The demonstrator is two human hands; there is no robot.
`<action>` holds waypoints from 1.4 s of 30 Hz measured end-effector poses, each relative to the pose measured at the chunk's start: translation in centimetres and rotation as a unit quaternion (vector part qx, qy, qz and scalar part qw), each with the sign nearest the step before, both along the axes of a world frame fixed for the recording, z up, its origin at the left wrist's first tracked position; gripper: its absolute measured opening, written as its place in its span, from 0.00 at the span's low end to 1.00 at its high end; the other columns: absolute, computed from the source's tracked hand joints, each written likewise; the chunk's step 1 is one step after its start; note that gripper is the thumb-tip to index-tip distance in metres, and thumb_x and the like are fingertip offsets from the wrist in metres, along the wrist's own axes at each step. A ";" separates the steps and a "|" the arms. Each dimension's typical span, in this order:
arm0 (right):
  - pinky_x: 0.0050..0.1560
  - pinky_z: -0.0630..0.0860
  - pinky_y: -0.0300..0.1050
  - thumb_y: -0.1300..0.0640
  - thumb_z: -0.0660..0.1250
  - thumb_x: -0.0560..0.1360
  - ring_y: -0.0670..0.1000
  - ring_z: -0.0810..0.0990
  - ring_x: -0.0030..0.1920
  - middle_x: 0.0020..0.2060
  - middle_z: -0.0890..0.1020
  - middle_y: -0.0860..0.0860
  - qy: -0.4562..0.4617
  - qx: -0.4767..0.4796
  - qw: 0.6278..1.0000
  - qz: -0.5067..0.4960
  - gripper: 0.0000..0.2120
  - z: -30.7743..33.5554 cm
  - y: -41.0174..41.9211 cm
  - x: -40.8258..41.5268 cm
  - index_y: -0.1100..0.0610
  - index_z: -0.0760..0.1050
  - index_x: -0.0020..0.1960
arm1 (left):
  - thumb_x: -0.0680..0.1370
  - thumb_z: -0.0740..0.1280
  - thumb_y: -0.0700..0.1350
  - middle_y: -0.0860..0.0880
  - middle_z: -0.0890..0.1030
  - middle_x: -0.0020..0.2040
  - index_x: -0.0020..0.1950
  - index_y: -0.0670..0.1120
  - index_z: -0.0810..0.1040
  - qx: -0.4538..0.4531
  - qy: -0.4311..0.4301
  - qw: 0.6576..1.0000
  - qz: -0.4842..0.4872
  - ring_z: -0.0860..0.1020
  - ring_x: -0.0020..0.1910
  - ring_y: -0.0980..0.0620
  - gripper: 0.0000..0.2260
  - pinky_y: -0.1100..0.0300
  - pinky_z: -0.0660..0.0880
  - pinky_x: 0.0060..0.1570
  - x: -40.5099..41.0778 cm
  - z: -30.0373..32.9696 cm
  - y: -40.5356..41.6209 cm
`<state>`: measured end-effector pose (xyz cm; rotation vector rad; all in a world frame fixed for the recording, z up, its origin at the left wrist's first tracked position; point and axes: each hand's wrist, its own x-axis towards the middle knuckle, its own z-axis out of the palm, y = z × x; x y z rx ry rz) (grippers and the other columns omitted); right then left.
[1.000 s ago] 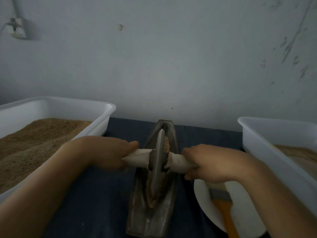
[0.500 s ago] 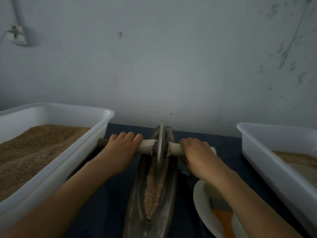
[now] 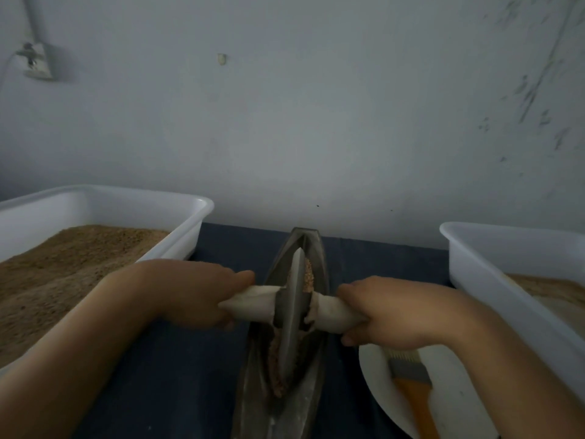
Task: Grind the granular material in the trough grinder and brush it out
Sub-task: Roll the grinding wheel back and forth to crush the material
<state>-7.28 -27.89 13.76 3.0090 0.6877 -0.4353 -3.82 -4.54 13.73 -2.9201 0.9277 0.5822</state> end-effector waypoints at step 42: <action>0.41 0.63 0.43 0.55 0.62 0.78 0.51 0.72 0.50 0.55 0.73 0.53 -0.132 0.032 0.989 -0.064 0.11 -2.5 -0.3 3.3 0.57 0.67 0.58 | 0.79 0.61 0.47 0.49 0.71 0.59 0.62 0.50 0.63 -0.027 -0.106 0.993 0.040 0.72 0.56 0.50 0.13 0.55 0.68 0.58 3.5 -2.4 -0.9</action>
